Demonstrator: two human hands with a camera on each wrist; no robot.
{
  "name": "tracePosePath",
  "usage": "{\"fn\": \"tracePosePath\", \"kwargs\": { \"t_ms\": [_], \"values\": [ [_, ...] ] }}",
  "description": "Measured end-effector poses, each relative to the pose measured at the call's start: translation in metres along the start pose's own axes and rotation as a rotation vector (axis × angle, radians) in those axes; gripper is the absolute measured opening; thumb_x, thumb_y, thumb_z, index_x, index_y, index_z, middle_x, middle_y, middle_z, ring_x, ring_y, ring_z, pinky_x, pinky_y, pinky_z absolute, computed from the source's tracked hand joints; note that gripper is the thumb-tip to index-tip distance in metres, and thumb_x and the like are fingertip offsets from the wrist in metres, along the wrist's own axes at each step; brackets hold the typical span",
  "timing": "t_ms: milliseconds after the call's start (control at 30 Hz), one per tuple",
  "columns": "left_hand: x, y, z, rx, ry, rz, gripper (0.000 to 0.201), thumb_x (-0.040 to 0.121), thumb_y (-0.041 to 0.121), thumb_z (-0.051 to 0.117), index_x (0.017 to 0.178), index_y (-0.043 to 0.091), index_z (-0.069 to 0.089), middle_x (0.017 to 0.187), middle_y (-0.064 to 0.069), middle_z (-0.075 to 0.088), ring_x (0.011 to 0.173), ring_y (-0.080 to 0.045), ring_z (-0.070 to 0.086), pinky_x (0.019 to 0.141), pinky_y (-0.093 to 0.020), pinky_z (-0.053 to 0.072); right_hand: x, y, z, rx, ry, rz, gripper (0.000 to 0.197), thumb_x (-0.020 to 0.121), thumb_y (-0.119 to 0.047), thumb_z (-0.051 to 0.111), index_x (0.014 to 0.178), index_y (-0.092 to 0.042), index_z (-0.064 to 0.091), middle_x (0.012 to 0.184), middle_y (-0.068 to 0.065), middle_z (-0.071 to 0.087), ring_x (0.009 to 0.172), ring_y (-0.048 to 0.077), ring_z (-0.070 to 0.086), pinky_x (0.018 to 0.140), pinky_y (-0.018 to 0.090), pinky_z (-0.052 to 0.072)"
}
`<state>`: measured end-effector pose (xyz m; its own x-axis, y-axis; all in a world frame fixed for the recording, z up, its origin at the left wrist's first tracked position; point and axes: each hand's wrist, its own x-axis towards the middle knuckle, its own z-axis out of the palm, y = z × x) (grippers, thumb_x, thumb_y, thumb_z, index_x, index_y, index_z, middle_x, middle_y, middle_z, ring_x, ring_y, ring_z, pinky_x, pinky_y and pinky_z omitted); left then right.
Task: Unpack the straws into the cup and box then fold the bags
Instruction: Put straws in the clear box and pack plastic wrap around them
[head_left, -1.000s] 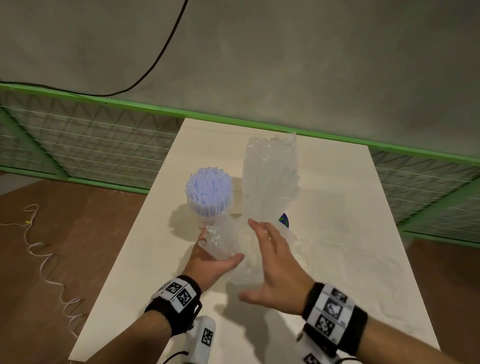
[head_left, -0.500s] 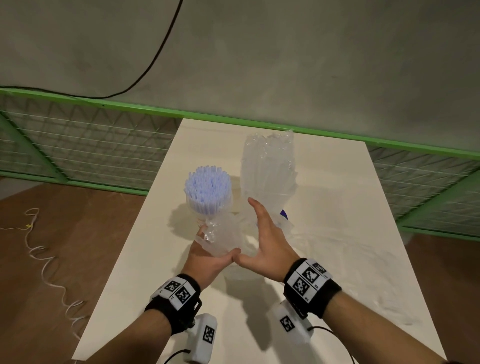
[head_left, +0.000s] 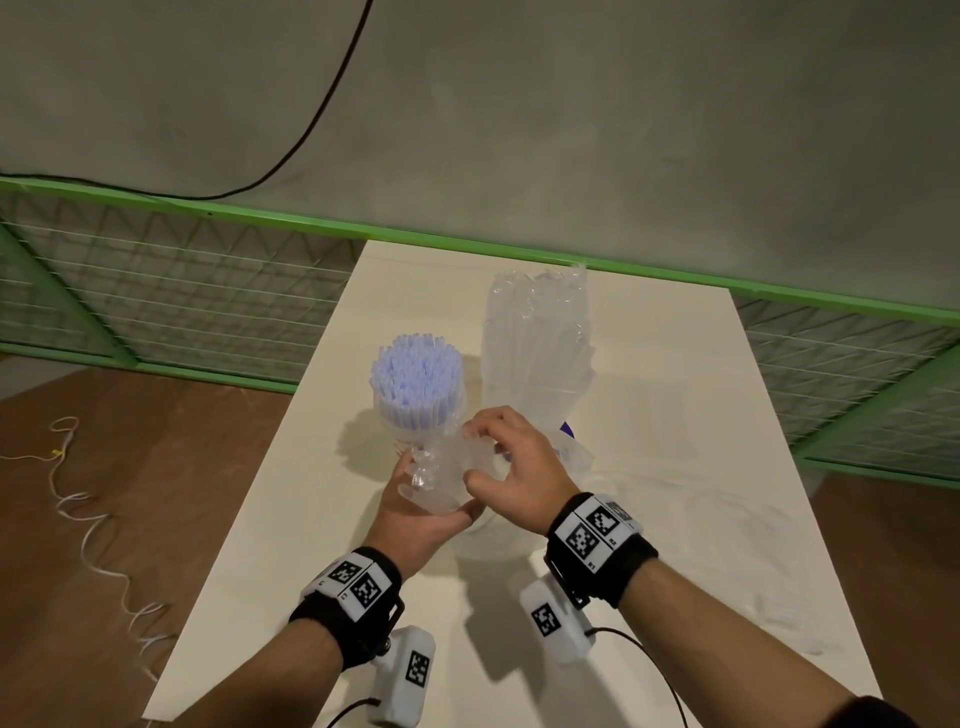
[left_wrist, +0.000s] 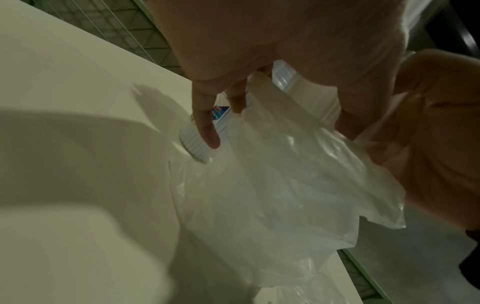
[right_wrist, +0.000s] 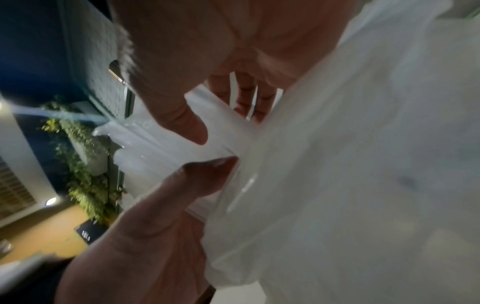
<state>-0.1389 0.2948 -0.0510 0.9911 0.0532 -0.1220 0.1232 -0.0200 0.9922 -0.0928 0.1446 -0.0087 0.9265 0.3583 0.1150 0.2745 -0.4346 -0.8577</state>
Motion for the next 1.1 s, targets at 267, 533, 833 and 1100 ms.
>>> {"fn": "tracePosePath", "kwargs": {
  "t_ms": [267, 533, 833, 1100],
  "values": [
    [0.001, -0.004, -0.005, -0.005, -0.001, -0.053, 0.053, 0.075, 0.0, 0.084, 0.122, 0.007, 0.062, 0.104, -0.003, 0.077, 0.097, -0.015, 0.073, 0.079, -0.016, 0.053, -0.009, -0.004, 0.0, 0.095, 0.15, -0.055, 0.028, 0.079, -0.005, 0.073, 0.102, -0.014, 0.061, 0.091, -0.007, 0.063, 0.085, 0.007, 0.058, 0.081, 0.018, 0.046],
    [0.0, -0.003, 0.002, -0.081, 0.024, -0.087, 0.07, 0.064, 0.016, 0.088, 0.127, 0.016, 0.058, 0.106, -0.003, 0.075, 0.093, -0.013, 0.073, 0.076, -0.014, 0.052, -0.009, 0.005, -0.007, -0.084, 0.291, -0.165, 0.013, 0.085, -0.013, 0.072, 0.095, -0.01, 0.064, 0.092, -0.002, 0.064, 0.086, 0.004, 0.058, 0.081, 0.015, 0.042],
    [-0.001, -0.005, 0.003, -0.057, 0.018, -0.11, 0.072, 0.068, 0.011, 0.091, 0.131, 0.017, 0.056, 0.11, -0.001, 0.074, 0.093, -0.008, 0.072, 0.081, -0.014, 0.054, -0.015, 0.004, -0.027, -0.128, 0.226, -0.128, 0.041, 0.094, -0.013, 0.062, 0.13, -0.031, 0.051, 0.106, -0.01, 0.068, 0.089, 0.005, 0.066, 0.083, 0.02, 0.05],
    [0.0, -0.003, 0.006, -0.031, 0.004, -0.089, 0.06, 0.072, 0.004, 0.087, 0.123, 0.019, 0.06, 0.103, 0.004, 0.075, 0.091, -0.004, 0.071, 0.076, -0.011, 0.051, -0.006, 0.023, -0.023, -0.129, 0.231, -0.132, 0.014, 0.09, -0.013, 0.069, 0.102, -0.019, 0.073, 0.098, -0.009, 0.071, 0.091, 0.002, 0.065, 0.083, 0.031, 0.055]
  ]
}}
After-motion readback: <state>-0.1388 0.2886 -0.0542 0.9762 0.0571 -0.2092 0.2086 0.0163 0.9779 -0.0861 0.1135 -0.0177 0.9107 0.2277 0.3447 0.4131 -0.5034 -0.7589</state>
